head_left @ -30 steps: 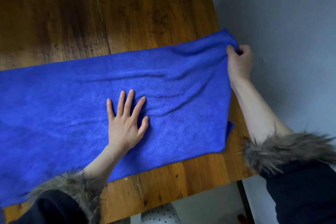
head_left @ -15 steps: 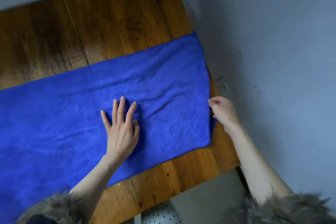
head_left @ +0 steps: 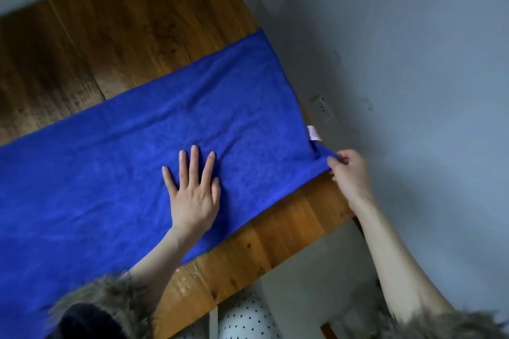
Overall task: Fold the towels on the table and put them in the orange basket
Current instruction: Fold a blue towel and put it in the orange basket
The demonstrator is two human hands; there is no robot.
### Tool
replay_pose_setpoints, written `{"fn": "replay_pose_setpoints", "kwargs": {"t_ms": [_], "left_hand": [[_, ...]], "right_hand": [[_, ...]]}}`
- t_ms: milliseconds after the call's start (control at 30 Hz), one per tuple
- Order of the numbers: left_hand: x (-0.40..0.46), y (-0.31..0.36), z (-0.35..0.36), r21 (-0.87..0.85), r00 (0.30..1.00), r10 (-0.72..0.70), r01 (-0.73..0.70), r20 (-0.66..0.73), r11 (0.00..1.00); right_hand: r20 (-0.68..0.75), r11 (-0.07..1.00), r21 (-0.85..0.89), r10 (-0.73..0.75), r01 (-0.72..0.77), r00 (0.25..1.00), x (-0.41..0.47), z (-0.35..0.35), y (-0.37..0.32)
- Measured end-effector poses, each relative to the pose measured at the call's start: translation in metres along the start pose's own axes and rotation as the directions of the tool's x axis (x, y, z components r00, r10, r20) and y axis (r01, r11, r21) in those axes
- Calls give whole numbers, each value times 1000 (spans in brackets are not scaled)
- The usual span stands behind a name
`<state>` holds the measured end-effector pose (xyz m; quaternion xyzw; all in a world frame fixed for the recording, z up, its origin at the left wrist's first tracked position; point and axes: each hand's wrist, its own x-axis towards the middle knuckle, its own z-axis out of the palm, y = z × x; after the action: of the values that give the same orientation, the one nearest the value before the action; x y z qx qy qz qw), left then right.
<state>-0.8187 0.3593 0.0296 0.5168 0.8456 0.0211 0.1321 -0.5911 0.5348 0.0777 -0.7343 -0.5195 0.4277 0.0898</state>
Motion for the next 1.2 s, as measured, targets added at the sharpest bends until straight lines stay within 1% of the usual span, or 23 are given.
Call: {"fn": "replay_pose_setpoints", "kwargs": {"t_ms": [67,133,200,267,333,400,433,467,500,567,633,700,800,867,933,1000,1100,1133,1200], "left_hand": [[0,1,-1,-1,1000,-7,7,26,1000],[0,3,-3,-14,999,-9,10,51,1000],[1,7,-7,-55,998,-24,27,55,998],[3,12,-12,-129,998,-60,63,31,990],[2,19,-18,-204,998,-54,49,-19,978],[1,27,-22,-254,995,32,-55,-94,966],[1,33,-24,-306,992,64,-95,-110,947],[2,41,-26,-382,993,80,-109,-91,918],[3,49,-29,-462,996,79,-91,-46,882],[9,67,-33,-564,997,57,-17,53,826],[19,83,-36,-614,991,8,74,130,786],[29,94,-37,-602,979,-46,159,198,782],[39,101,-36,-514,962,-132,241,240,823],[40,105,-36,-450,960,-146,242,239,860],[39,107,-35,-371,962,-129,214,241,904],[41,108,-34,-330,960,-118,201,256,922],[47,102,-37,-339,952,-79,182,296,923],[50,99,-39,-345,950,-54,163,306,924],[52,93,-42,-353,944,-2,125,329,927]], "right_hand": [[-25,994,82,74,-71,997,-4,-8,7],[-7,987,115,110,-108,994,-9,-6,14],[-9,986,147,80,-78,997,-14,2,15],[5,989,143,-29,28,1000,-22,9,11],[96,980,103,-182,173,979,-36,13,2],[266,954,43,-297,296,917,-48,15,-8],[351,946,23,-311,324,883,-49,16,-10],[411,945,20,-306,327,859,-49,16,-12],[429,952,37,-288,302,856,-46,15,-14],[368,968,83,-250,237,895,-36,11,-19],[240,967,52,-255,250,937,-22,8,-29],[130,959,-3,-281,283,951,0,6,-42],[60,951,-30,-304,307,951,37,15,-70],[53,930,-91,-354,357,934,57,25,-91],[58,900,-159,-401,405,914,71,36,-115],[75,884,-197,-418,425,905,83,48,-136],[138,858,-276,-411,434,901,95,66,-157],[142,845,-305,-416,440,898,97,71,-162],[104,832,-350,-423,431,900,102,77,-169]]}}
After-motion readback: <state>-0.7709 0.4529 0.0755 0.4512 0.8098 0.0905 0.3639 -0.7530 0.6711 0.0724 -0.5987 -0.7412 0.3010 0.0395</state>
